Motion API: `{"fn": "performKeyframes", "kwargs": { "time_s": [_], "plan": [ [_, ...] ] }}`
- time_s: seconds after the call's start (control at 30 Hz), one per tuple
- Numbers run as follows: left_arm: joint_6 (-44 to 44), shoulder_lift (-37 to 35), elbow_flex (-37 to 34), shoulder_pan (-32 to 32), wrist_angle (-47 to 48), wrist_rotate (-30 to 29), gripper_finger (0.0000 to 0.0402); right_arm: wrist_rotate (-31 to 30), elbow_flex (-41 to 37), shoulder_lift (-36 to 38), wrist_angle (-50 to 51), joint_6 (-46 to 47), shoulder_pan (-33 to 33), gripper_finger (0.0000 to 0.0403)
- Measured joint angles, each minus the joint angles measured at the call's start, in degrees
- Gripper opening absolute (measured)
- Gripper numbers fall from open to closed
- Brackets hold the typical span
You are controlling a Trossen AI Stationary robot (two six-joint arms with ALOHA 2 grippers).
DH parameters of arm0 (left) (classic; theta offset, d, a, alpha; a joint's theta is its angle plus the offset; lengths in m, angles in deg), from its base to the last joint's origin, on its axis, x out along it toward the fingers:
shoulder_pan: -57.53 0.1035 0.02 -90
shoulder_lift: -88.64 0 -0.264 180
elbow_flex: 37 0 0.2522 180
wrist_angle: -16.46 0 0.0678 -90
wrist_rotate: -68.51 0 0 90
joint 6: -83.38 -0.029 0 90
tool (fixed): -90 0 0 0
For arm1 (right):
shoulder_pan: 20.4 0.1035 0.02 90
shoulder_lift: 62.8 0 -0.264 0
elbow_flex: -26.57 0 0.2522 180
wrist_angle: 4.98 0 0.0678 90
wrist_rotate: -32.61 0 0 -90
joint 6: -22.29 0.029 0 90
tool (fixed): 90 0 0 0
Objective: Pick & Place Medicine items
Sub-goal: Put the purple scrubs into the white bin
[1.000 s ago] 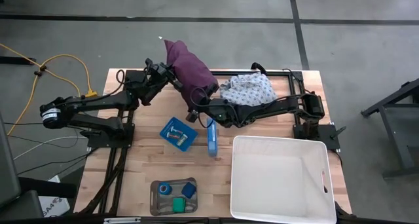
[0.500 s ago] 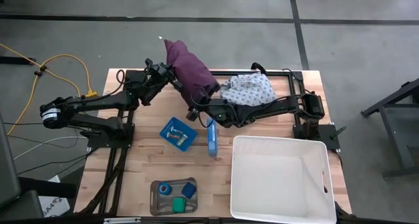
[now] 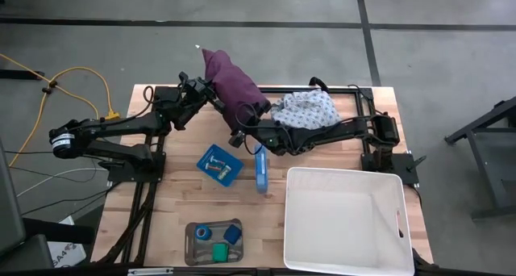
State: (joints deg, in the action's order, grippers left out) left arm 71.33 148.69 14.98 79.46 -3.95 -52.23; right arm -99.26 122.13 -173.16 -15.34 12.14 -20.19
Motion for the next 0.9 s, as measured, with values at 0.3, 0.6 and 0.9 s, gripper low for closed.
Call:
{"fn": "performKeyframes", "kwargs": {
  "time_s": [0.3, 0.6, 0.9],
  "plan": [
    [0.1, 0.0, 0.0, 0.0, 0.0, 0.0, 0.0013, -5.4, 0.0, 0.0, 0.2, 3.4, 0.0, 0.0381],
    [1.0, 0.0, 0.0, 0.0, 0.0, -1.1, 0.0013, -4.2, 0.0, 0.0, 0.3, 10.4, 0.0, 0.0399],
    [4.5, 0.0, 0.0, 0.0, -1.8, -3.2, 0.0013, -3.1, 0.0, -1.4, 0.3, 11.5, -0.1, 0.0399]
  ]
}}
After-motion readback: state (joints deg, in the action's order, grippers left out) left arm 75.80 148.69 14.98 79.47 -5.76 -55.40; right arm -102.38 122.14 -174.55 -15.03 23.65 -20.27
